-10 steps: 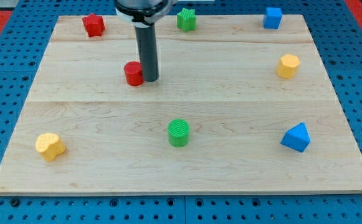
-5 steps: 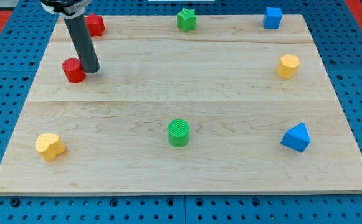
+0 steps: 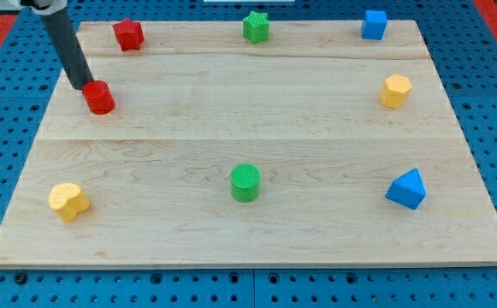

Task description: Slide red circle to the center left

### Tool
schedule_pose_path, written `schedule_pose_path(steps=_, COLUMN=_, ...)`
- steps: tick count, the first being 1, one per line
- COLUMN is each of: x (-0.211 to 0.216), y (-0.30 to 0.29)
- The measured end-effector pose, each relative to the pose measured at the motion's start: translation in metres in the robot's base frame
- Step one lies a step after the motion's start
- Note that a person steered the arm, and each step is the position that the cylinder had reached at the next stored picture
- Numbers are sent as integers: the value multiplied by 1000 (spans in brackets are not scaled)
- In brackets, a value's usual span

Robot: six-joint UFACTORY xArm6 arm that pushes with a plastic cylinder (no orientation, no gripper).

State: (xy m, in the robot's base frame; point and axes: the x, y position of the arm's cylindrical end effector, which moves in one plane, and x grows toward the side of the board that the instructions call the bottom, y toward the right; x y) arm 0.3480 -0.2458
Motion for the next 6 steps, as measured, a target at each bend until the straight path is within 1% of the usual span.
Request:
schedule_pose_path(steps=2, x=-7, y=9)
schedule_pose_path(steps=3, x=-7, y=25)
schedule_pose_path(steps=4, x=-7, y=26)
schedule_pose_path(steps=6, x=-5, y=45)
